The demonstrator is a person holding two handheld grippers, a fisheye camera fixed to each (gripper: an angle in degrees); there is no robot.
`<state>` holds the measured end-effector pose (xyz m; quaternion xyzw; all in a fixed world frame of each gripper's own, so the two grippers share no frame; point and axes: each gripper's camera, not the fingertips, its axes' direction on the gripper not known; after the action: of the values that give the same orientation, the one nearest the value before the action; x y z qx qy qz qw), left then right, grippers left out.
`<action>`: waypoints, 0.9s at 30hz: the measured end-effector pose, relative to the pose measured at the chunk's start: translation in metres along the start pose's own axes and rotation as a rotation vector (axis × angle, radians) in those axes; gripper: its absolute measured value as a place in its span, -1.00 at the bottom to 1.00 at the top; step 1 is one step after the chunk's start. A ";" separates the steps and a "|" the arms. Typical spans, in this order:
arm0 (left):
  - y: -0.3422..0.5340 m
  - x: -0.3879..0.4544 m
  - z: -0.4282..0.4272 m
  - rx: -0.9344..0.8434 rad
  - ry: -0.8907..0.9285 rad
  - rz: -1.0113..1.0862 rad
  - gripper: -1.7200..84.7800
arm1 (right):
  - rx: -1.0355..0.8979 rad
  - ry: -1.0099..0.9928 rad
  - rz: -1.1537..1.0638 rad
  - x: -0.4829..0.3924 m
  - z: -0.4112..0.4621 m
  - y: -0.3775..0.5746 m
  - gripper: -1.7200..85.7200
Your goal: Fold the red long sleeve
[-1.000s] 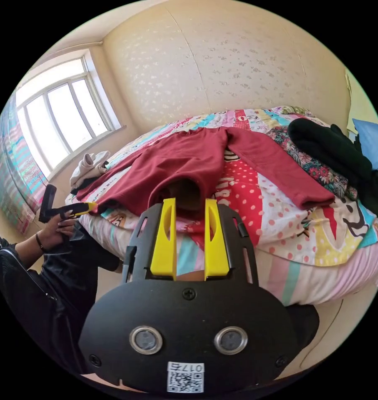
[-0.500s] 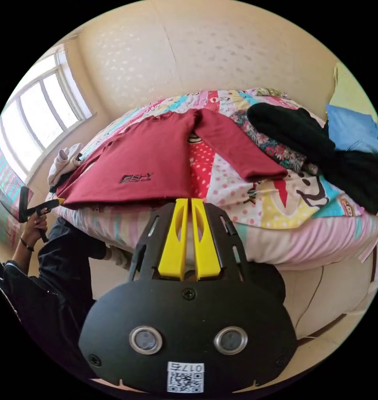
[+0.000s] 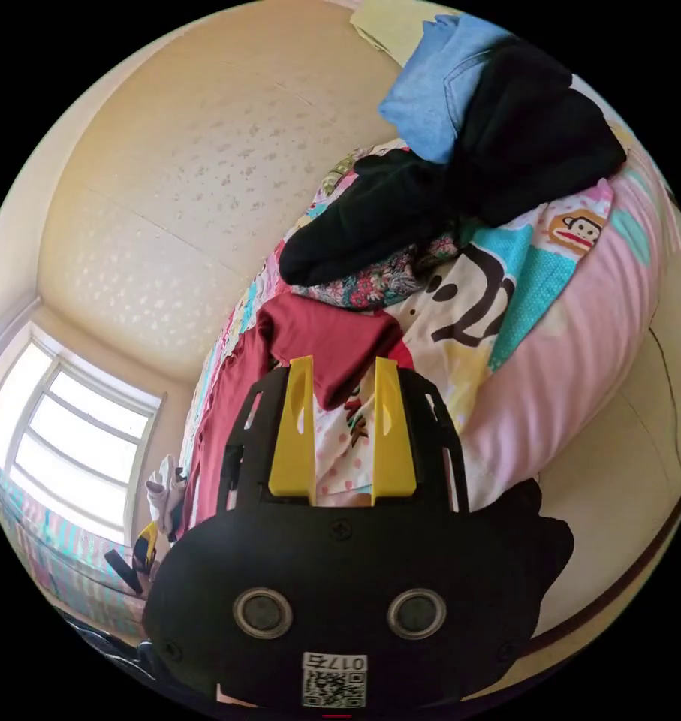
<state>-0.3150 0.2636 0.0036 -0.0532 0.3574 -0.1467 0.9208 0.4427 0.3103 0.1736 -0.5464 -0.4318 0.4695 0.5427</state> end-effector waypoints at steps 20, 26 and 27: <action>0.074 -0.026 0.133 -0.223 -0.175 0.032 -0.77 | 0.125 -0.165 -0.001 0.035 0.002 -0.030 -0.87; 0.077 -0.029 0.136 -0.198 -0.179 0.041 -0.77 | 0.113 -0.450 -0.608 -0.182 -0.017 0.012 -0.88; 0.077 -0.031 0.136 -0.195 -0.176 0.038 -0.77 | 0.085 -0.478 -0.691 -0.205 -0.014 0.028 -0.88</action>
<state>-0.2269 0.3453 0.1081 -0.1485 0.2885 -0.0887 0.9417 0.4168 0.1051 0.1543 -0.2222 -0.6838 0.3909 0.5747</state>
